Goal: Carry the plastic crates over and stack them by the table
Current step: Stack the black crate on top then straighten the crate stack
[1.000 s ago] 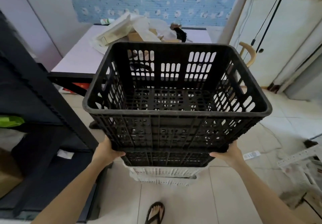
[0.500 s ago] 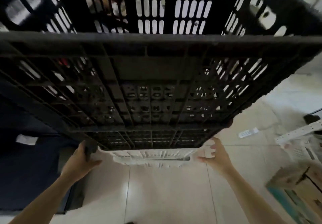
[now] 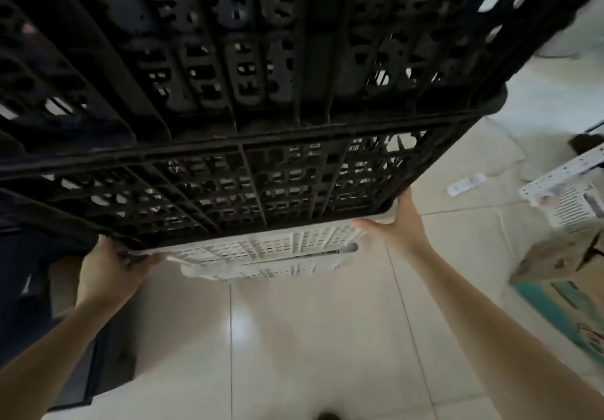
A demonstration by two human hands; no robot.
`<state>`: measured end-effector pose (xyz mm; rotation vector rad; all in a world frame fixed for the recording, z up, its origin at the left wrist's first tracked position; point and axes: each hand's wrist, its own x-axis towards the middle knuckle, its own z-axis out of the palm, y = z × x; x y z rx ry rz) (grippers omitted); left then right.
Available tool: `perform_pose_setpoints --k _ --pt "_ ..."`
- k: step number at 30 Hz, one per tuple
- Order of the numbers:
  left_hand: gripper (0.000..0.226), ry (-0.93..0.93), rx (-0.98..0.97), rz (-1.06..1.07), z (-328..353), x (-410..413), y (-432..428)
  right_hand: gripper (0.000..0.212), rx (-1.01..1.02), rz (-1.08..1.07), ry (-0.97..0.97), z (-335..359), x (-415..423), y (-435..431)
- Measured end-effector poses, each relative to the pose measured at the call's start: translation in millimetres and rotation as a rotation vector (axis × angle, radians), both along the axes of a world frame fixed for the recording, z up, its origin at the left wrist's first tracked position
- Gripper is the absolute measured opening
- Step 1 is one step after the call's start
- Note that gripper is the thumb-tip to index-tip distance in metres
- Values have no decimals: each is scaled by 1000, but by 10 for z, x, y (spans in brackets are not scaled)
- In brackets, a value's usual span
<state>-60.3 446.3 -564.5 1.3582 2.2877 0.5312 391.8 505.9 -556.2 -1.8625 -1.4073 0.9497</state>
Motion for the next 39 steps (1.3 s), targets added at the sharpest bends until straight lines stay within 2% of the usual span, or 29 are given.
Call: perform_pose_setpoints --k 8,12,15,18,25,30,39 --pt "77 -100 98 36 59 109 -50 81 64 3 19 -97 35 -74" --pt "70 -202 104 67 81 98 -47 92 52 23 -53 -78 32 -65" --pt "73 -142 88 57 84 43 -37 102 46 69 -135 -52 37 -31" --pt "76 -128 69 72 76 -6 -35 103 40 62 -170 -50 19 -36" --pt "73 -46 67 19 83 -13 -44 96 72 60 -172 -41 -27 -71" --pt "75 24 56 18 116 11 -35 82 94 14 -137 -87 -51 -108" --pt "61 -31 80 11 118 8 1 87 122 28 -219 -71 -18 -62"
